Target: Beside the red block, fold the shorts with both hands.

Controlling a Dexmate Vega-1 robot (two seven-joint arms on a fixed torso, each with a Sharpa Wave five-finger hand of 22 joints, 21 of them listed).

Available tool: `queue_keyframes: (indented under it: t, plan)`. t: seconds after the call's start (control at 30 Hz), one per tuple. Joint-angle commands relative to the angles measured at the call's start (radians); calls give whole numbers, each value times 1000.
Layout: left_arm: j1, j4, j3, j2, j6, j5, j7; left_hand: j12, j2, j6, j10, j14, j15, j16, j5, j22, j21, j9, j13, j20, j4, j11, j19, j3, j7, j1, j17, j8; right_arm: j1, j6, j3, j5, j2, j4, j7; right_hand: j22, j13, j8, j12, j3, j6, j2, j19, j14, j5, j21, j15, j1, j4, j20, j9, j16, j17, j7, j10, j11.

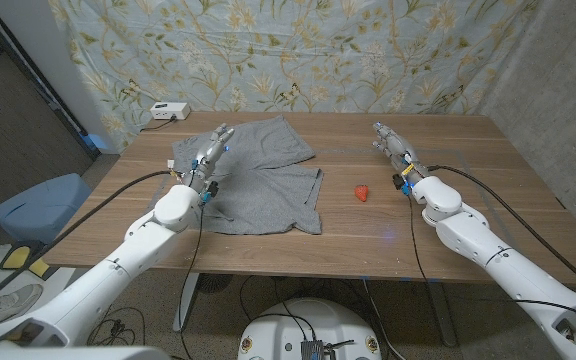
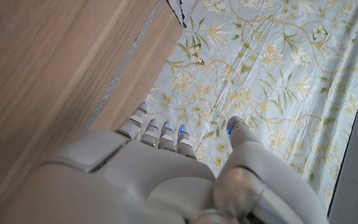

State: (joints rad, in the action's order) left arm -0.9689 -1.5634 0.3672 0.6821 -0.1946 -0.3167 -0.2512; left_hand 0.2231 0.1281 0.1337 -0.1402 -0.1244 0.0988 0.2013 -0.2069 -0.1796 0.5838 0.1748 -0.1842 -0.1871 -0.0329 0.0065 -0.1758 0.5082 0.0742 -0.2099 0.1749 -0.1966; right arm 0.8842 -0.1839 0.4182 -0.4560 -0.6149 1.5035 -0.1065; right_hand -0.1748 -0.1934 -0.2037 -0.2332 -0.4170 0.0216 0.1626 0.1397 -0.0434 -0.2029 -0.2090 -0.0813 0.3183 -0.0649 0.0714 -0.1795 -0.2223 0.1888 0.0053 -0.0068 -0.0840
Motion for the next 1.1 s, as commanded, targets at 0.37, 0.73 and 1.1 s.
queue_keyframes:
  t: [0.37,0.73,1.1]
  plan:
    - [-194,-250,-106,191,200,204,-166,14,16,-52,49,54,6,12,9,-7,-5,2,-3,-20,12,1,11,21,-6,-24,5,-10,-50,269,131,257,-102,253,-21,-5,-2,-4,-7,-27,29,25,32,56,13,-15,4,37,-7,8,-5,-21,10,-7,30,5]
    - [-280,-296,-163,239,220,230,-175,15,19,-63,62,68,10,12,12,-8,-6,2,-4,-22,14,2,20,26,-8,-29,6,-7,-63,377,185,351,-129,350,3,-5,-2,-6,-6,-38,48,29,43,68,16,-17,9,48,-5,5,-5,-25,14,-12,39,9]
    - [-386,-329,-237,265,226,227,-177,15,22,-73,72,74,14,9,14,-9,-8,3,-4,-23,12,6,24,31,-15,-32,7,-5,-53,471,241,438,-153,452,33,-5,-2,-1,-6,-45,44,30,47,70,18,-17,17,56,-3,2,-5,-25,17,-1,44,16]
